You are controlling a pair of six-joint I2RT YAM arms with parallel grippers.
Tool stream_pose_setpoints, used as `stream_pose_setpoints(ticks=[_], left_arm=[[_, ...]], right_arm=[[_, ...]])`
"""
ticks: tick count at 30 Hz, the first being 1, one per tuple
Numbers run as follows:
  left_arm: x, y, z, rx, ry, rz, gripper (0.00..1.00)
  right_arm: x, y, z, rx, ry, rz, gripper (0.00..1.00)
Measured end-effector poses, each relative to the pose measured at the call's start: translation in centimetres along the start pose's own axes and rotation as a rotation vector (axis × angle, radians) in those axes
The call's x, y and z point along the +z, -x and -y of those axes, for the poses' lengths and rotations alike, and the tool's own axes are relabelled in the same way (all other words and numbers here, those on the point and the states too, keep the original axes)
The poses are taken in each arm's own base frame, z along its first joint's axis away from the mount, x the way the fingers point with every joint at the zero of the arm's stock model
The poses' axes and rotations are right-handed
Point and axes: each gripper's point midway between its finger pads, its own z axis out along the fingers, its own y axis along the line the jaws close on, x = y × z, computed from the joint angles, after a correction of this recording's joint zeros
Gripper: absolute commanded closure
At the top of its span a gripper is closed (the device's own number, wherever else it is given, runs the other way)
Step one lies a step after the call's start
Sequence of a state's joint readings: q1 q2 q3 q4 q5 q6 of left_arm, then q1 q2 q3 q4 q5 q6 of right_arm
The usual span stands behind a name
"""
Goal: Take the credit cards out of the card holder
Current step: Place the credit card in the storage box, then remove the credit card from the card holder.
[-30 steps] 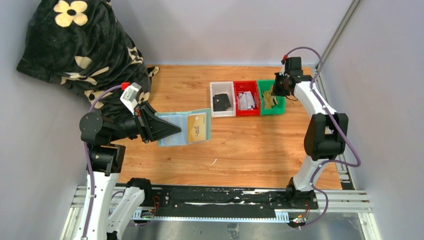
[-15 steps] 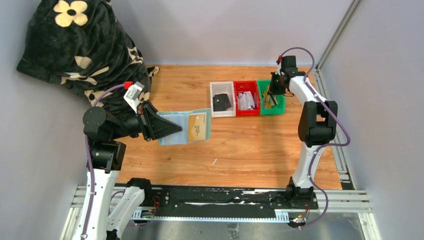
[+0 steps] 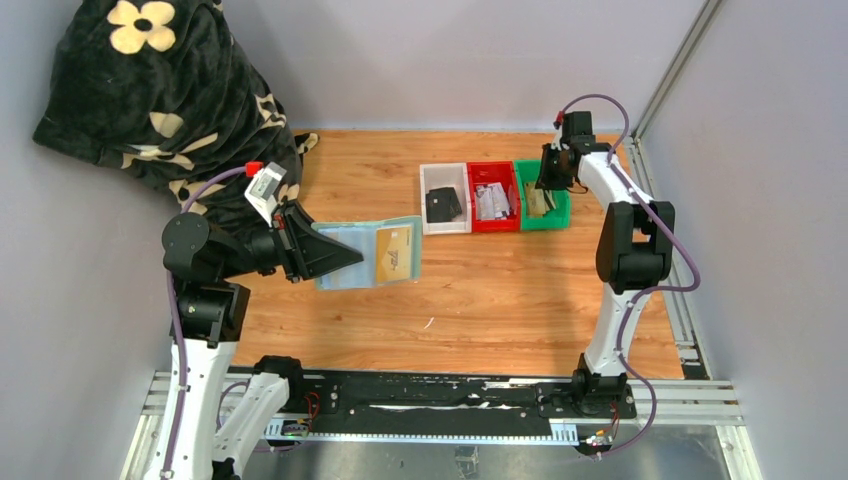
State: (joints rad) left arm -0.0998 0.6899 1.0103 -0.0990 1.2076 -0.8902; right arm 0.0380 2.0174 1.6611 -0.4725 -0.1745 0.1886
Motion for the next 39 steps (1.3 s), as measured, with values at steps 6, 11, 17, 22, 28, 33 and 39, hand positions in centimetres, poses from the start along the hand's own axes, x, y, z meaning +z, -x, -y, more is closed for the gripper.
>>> stream_pose_setpoints(ticks=[6,11,17,22,28,33,39], left_arm=[[0.0,0.1,0.2,0.006,-0.002,0.001,1.00],[-0.1,0.1,0.3,0.010,0.001,0.007,1.00],[0.0,0.5,0.2,0.016,0.016,0.029,1.00],[0.0,1.2,0.2,0.024,0.031,0.061,1.00],[0.2,2.1,0.4,0.028,0.032,0.095,1.00],[0.2,2.3,0.4,0.029,0.031,0.104,1.00],[0.2,2.4,0.5,0.033,0.028,0.107,1.00]], right_arm=[[-0.5,0.3,0.9,0.000,-0.055,0.017,0.73],[-4.7,2.1,-0.8,-0.014,-0.038,0.097,0.55],[-15.9,4.1,-11.8,-0.114,0.250,0.342,0.31],[-25.7,-0.7,-21.4,-0.140,0.725,0.485,0.23],[-31.1,-7.8,-28.4,-0.136,1.137,0.409,0.22],[-35.1,-11.1,-31.0,-0.134,1.351,0.368,0.22],[-39.8,-12.2,-32.6,-0.125,1.550,0.395,0.21]])
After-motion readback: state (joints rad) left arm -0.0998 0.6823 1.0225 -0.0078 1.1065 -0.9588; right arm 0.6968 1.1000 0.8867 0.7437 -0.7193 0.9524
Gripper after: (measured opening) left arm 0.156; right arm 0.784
